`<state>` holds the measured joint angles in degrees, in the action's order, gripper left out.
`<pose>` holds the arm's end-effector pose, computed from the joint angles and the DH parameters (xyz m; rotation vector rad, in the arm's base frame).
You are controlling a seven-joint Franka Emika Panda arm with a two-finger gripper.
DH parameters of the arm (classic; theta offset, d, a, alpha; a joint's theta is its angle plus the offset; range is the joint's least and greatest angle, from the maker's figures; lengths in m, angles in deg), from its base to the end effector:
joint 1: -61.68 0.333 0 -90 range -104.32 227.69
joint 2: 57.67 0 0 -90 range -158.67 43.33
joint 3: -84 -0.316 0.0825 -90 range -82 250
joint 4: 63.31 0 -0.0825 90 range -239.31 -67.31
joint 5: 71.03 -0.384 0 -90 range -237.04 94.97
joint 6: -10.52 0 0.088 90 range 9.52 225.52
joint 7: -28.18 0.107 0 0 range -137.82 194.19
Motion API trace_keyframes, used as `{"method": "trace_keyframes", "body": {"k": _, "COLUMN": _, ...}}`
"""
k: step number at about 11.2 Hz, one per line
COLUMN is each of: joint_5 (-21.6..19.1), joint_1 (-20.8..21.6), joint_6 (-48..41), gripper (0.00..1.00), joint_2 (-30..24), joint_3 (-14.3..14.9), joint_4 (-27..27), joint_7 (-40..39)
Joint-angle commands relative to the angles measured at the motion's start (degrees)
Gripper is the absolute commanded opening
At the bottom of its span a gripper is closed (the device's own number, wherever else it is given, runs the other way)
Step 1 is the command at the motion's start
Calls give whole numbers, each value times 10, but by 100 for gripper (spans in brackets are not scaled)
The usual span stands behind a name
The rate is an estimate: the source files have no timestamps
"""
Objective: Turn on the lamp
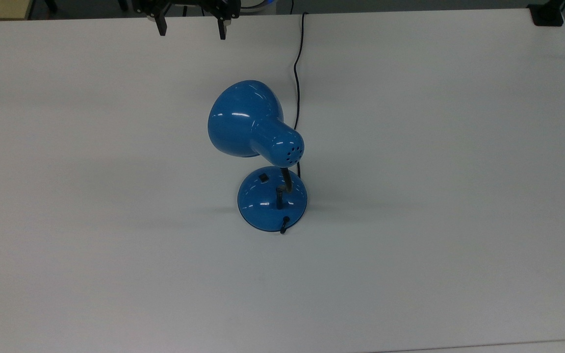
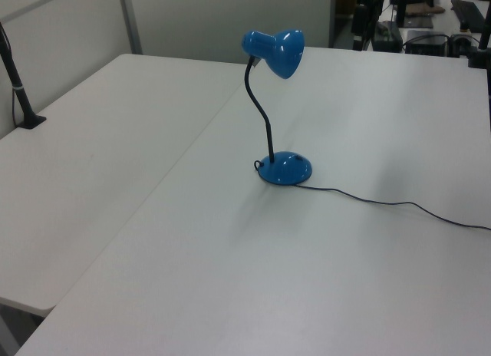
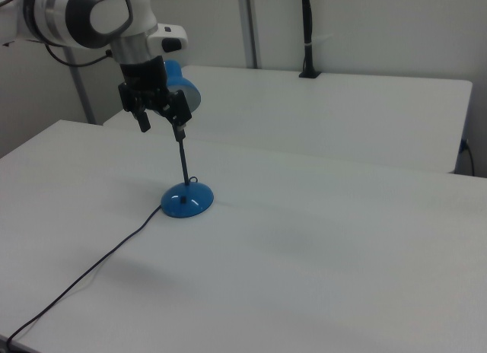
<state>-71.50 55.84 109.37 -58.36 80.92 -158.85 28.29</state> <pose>0.5629 -0.0262 0.5991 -3.1328 0.0800 -0.1097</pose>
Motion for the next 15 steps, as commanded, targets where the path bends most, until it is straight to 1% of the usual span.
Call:
{"method": "trace_keyframes", "body": {"k": 1, "joint_5": -7, "joint_1": 3, "joint_6": -4, "gripper": 100, "joint_2": 3, "joint_3": -2, "joint_4": 4, "joint_7": -4}}
{"method": "trace_keyframes", "body": {"k": 11, "joint_5": -7, "joint_1": 3, "joint_6": -4, "gripper": 100, "joint_2": 3, "joint_3": -2, "joint_4": 4, "joint_7": -5}}
{"method": "trace_keyframes", "body": {"k": 15, "joint_5": -4, "joint_1": 2, "joint_6": -7, "gripper": 100, "joint_2": 3, "joint_3": -2, "joint_4": 4, "joint_7": -23}}
